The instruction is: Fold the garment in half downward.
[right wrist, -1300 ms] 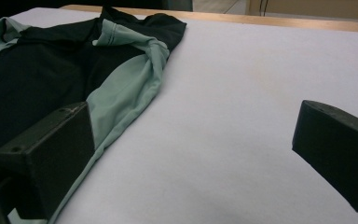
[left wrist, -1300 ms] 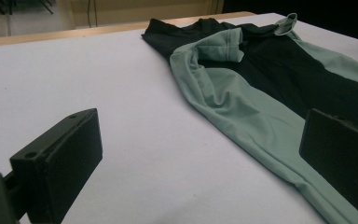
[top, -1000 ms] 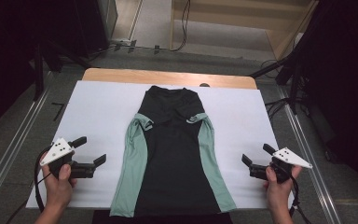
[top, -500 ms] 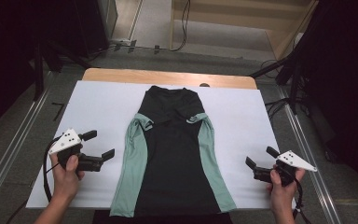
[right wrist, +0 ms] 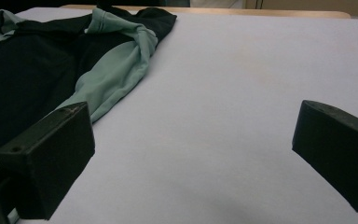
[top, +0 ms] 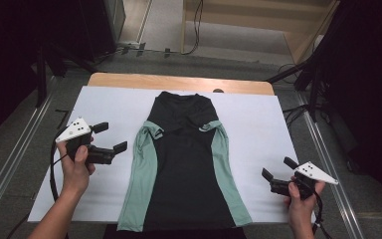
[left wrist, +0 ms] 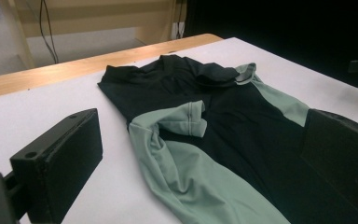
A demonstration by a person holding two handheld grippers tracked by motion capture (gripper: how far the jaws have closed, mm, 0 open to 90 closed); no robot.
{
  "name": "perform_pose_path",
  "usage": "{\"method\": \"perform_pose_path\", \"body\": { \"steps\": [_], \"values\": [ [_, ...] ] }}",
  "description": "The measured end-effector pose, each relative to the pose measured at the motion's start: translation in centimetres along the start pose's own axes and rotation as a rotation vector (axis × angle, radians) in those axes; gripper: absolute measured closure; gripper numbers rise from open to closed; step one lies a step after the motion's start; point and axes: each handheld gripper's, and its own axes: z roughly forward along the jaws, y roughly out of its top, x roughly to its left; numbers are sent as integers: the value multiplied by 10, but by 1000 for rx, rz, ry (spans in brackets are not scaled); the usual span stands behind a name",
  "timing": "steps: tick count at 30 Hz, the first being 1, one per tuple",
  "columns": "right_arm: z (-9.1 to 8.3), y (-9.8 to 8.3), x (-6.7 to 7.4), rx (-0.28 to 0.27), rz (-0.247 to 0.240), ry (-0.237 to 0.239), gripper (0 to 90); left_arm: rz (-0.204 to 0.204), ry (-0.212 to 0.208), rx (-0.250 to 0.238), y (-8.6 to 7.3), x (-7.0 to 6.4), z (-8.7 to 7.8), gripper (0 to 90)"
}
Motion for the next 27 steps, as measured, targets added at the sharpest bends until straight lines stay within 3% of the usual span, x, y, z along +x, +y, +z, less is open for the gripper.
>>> {"method": "perform_pose_path", "body": {
  "steps": [18, 27],
  "values": [
    [0, -1, 0, -6, 7, 6, 0, -38, -40, 45, 19, 23, 57, 0],
    [0, -2, 0, -5, 7, 12, 0, -39, -36, 63, 29, 35, 82, 0]
  ]
}}
